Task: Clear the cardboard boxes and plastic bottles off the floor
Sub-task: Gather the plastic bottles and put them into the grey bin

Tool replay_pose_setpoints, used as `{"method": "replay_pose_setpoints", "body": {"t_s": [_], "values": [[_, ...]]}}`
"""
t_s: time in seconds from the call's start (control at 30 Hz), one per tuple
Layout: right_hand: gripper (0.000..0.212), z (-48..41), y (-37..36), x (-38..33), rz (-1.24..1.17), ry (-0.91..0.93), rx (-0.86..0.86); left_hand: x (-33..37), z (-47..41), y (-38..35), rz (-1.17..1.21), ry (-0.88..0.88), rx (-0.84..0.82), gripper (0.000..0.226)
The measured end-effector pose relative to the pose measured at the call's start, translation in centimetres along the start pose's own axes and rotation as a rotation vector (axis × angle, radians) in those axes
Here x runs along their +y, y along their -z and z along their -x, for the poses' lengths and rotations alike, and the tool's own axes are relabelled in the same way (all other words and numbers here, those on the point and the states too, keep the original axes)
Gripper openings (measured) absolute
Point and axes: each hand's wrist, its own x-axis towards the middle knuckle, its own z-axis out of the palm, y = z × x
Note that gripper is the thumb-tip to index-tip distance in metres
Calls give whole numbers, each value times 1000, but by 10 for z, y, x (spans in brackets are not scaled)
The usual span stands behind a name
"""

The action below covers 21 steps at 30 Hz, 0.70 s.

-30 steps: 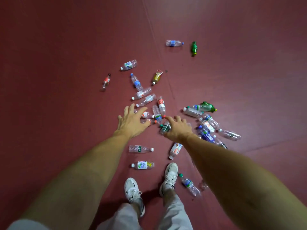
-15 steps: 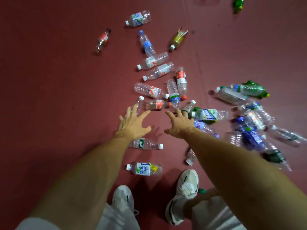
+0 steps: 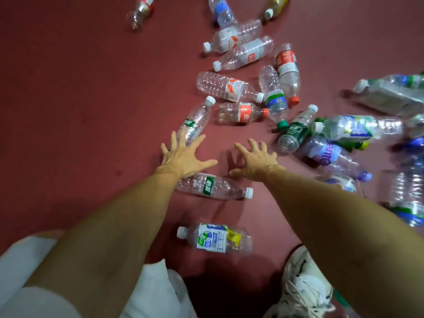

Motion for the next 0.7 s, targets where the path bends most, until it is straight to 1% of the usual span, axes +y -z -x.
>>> {"method": "replay_pose_setpoints", "body": {"t_s": [0.07, 0.13, 0.23, 0.3, 0.4, 0.5, 0.57, 0.63, 0.7], "values": [[102, -3, 2, -8, -10, 36, 2, -9, 3, -5, -1, 36, 1, 97], [105, -9, 3, -13, -6, 82, -1, -12, -2, -7, 49, 62, 2, 96], [110, -16, -3, -12, 90, 100, -15, -13, -7, -12, 170, 51, -11, 96], [111, -17, -7, -11, 112, 98, 1, -17, -4, -15, 196, 33, -11, 94], [109, -15, -11, -13, 25, 145, 0, -28, 0, -17, 166, 34, -24, 93], [114, -11, -16, -14, -65, 218, -73, -30, -2, -18, 168, 36, -29, 93], [115, -8, -19, -16, -30, 253, -135, -30, -3, -21, 175, 26, -33, 93], [108, -6, -22, -18, 40, 286, -173, -29, -1, -24, 164, 10, -38, 93], [92, -5, -22, -18, 129, 316, -190, -28, 0, -24, 185, 11, -36, 93]]}}
